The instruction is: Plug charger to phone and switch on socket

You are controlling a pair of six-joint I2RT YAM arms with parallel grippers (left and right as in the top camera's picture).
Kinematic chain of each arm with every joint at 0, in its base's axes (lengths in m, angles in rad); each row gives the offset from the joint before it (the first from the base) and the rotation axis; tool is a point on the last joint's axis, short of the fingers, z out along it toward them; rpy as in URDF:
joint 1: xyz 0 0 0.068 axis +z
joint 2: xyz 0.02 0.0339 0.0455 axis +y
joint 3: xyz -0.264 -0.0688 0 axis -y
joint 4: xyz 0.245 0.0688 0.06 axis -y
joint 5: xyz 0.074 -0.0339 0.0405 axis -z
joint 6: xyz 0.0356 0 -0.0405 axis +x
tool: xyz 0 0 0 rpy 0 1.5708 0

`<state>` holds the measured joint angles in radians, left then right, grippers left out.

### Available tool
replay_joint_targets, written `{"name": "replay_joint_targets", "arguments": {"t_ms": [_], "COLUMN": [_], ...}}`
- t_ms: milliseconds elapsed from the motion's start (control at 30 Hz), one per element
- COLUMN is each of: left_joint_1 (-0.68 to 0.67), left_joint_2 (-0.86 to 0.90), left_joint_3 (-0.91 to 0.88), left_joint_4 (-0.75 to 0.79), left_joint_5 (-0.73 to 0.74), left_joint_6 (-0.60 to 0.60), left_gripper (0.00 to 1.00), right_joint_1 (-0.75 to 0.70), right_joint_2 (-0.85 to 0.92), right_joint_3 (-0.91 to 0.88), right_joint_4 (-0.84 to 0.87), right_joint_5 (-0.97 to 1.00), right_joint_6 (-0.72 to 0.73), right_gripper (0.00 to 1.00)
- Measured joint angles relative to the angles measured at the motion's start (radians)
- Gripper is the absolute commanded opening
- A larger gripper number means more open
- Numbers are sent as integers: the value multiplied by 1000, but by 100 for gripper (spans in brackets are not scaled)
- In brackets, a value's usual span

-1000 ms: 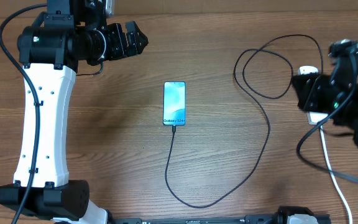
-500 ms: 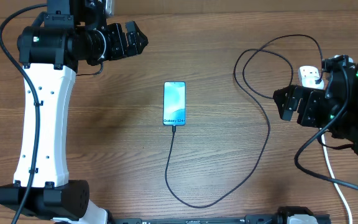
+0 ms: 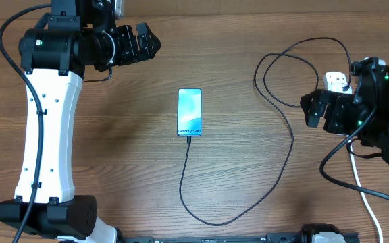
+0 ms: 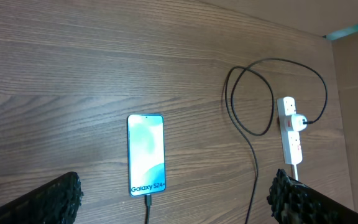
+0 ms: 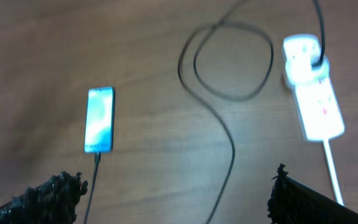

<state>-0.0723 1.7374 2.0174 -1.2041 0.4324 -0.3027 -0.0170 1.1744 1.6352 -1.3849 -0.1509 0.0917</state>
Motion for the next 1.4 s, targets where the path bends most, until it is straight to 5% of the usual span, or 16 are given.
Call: {"name": "replay_joint_targets", "arguments": {"t_ms": [233, 800, 1400], "left_joint_1": [0, 0, 0], "left_joint_2": [0, 0, 0], "left_joint_3": [0, -1, -1], "left_joint_4": [0, 0, 0], "left_joint_5": [0, -3, -14], "left_joint_6": [0, 0, 0], "left_gripper": [99, 100, 100], "right_joint_1": [0, 34, 68], "right_joint_2": [-108, -744, -1072], "right_joint_3": [-158, -1129, -1568], "right_joint_4": [343, 1246, 1478], "right_joint_5": [2, 2, 12], "right_joint_6": [-14, -18, -16], "right_gripper": [100, 100, 100]}}
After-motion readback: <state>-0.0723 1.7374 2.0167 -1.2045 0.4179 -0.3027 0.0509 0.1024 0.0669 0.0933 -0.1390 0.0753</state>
